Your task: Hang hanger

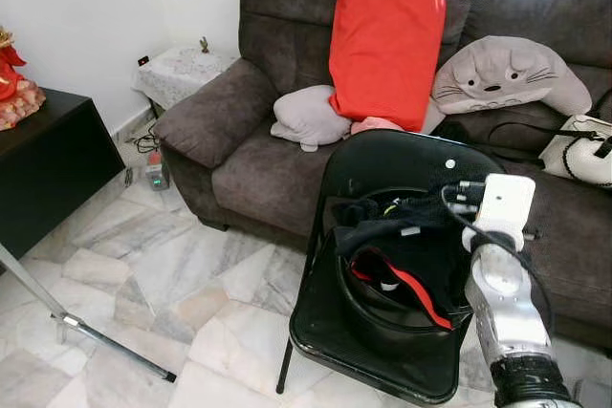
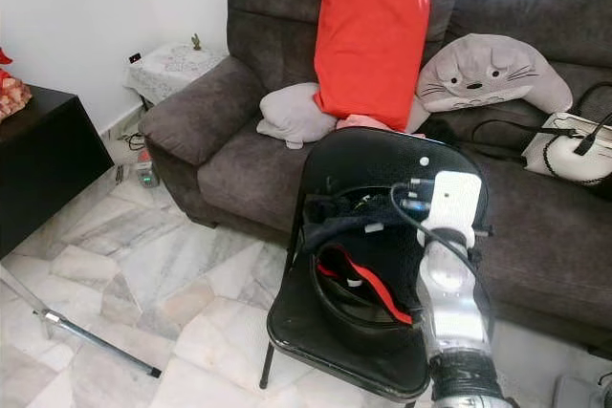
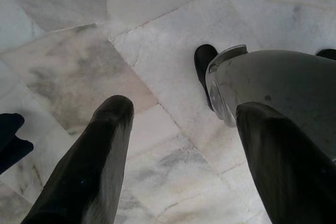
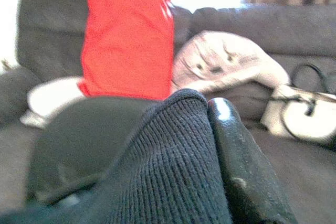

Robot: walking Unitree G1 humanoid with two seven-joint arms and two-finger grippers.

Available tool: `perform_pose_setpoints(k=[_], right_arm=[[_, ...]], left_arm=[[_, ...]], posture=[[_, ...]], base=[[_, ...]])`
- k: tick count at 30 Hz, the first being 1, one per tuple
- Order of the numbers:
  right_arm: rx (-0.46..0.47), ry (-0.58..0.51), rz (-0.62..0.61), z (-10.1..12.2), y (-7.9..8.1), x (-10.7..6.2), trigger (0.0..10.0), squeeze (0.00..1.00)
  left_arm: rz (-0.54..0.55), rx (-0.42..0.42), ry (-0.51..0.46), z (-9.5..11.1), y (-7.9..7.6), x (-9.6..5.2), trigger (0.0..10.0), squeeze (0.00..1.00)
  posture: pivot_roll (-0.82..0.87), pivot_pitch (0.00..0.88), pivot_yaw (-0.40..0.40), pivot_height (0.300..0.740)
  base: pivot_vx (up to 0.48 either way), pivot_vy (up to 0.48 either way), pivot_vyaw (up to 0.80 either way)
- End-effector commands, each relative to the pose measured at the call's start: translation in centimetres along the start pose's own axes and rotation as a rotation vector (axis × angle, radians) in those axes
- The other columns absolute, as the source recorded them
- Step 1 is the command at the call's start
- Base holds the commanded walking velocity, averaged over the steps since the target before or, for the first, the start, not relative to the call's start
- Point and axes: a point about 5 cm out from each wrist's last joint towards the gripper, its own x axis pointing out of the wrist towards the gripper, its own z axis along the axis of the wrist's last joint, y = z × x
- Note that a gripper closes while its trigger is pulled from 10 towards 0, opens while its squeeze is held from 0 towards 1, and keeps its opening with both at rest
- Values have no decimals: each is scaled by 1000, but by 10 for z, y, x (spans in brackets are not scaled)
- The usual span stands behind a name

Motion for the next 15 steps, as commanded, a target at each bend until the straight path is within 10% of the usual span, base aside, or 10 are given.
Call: perform_pose_setpoints(k=[1,8,9,10,15], right_arm=[[21,-169,74,38,15,3,0,0],[-48,-239,148,56,34,1,0,0],[-29,-216,142,53,34,0,2588,0],[-34,-189,140,49,35,0,10000,0],[9,-48,134,25,38,-5,10000,0]], left_arm=[[17,15,31,-8,4,-2,10000,0],[22,15,31,-8,4,-2,10000,0],[23,15,31,-8,4,-2,10000,0],[23,14,31,-8,4,-2,10000,0],[27,9,33,-9,4,-2,10000,0]], posture=[[-8,72,49,740],[-7,73,50,740],[-7,71,49,740],[-7,70,48,740],[-4,68,47,740]], base=[[0,0,0],[0,0,0],[0,0,0],[0,0,0],[0,0,0]])
